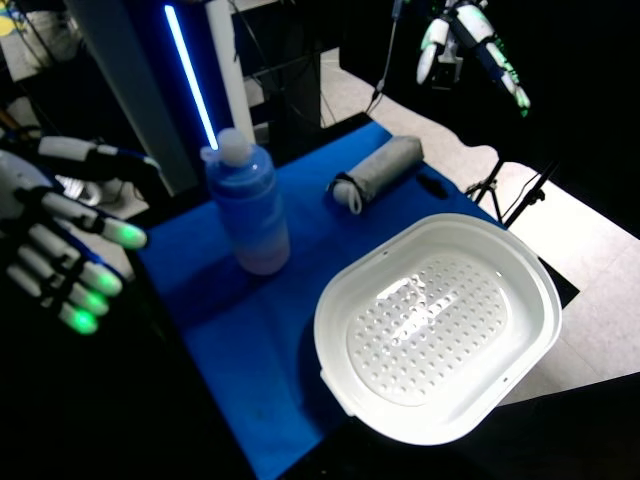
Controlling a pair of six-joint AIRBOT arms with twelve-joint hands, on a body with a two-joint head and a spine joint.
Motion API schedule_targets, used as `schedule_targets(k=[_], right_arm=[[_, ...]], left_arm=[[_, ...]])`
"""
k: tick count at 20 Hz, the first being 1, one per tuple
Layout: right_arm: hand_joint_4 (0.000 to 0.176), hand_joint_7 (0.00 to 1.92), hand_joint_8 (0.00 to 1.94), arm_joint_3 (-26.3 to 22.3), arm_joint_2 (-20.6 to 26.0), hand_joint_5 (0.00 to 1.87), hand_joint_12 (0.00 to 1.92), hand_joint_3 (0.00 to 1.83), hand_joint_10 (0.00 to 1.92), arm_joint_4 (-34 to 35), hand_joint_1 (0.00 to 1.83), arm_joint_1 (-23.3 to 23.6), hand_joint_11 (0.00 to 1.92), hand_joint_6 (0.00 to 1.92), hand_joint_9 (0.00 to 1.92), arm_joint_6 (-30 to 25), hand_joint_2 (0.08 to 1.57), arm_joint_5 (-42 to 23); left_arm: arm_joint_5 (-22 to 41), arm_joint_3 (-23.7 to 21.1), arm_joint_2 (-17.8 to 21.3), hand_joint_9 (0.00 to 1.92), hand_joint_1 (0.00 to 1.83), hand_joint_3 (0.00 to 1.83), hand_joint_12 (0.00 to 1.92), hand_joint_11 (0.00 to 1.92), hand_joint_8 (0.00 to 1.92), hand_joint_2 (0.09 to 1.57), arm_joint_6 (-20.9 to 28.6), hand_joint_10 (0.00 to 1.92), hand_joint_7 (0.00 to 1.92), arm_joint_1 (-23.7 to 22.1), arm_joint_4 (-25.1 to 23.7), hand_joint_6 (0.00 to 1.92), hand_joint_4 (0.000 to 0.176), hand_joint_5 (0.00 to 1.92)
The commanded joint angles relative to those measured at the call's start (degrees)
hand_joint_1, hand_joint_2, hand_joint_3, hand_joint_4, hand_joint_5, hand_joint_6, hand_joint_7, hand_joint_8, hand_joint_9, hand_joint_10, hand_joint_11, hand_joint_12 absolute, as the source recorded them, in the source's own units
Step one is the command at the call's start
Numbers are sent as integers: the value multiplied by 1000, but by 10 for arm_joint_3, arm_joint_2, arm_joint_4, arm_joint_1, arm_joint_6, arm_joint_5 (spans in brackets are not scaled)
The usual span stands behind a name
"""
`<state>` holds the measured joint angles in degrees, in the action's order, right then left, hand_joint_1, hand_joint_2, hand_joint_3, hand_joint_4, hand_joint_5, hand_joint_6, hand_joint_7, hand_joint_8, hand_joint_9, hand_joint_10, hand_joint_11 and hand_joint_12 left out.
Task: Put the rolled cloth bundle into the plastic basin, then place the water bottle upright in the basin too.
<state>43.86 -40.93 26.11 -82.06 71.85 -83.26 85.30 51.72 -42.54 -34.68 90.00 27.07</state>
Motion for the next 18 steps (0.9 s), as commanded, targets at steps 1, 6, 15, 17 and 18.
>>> schedule_targets(k=[1,6,15,17,18], right_arm=[[176,69,1,4,-1,178,11,5,1,0,492,7,37,2,13,-6,1180,-69],[176,69,1,7,-4,178,9,7,3,0,468,10,53,1,20,-6,1200,-64],[176,88,3,11,-5,187,10,2,6,0,478,10,44,0,39,-6,1213,-61],[176,88,1,11,-6,187,10,0,4,0,478,10,51,0,42,-6,1212,-60],[176,90,2,11,-6,188,10,0,4,0,478,10,53,1,44,-6,1213,-60]], left_arm=[[67,6,0,61,463,4,50,0,2,933,4,0,8,-6,2,0,176,6],[36,14,18,0,553,0,0,0,0,821,-6,0,0,-45,-53,0,176,0],[-210,46,11,0,617,0,0,0,0,759,-17,0,0,-265,-299,17,176,51],[-256,52,3,1,588,8,11,25,8,794,-9,0,24,-302,-342,15,176,76],[-291,60,-5,6,617,7,5,10,11,800,10,2,42,-325,-379,20,176,104]])
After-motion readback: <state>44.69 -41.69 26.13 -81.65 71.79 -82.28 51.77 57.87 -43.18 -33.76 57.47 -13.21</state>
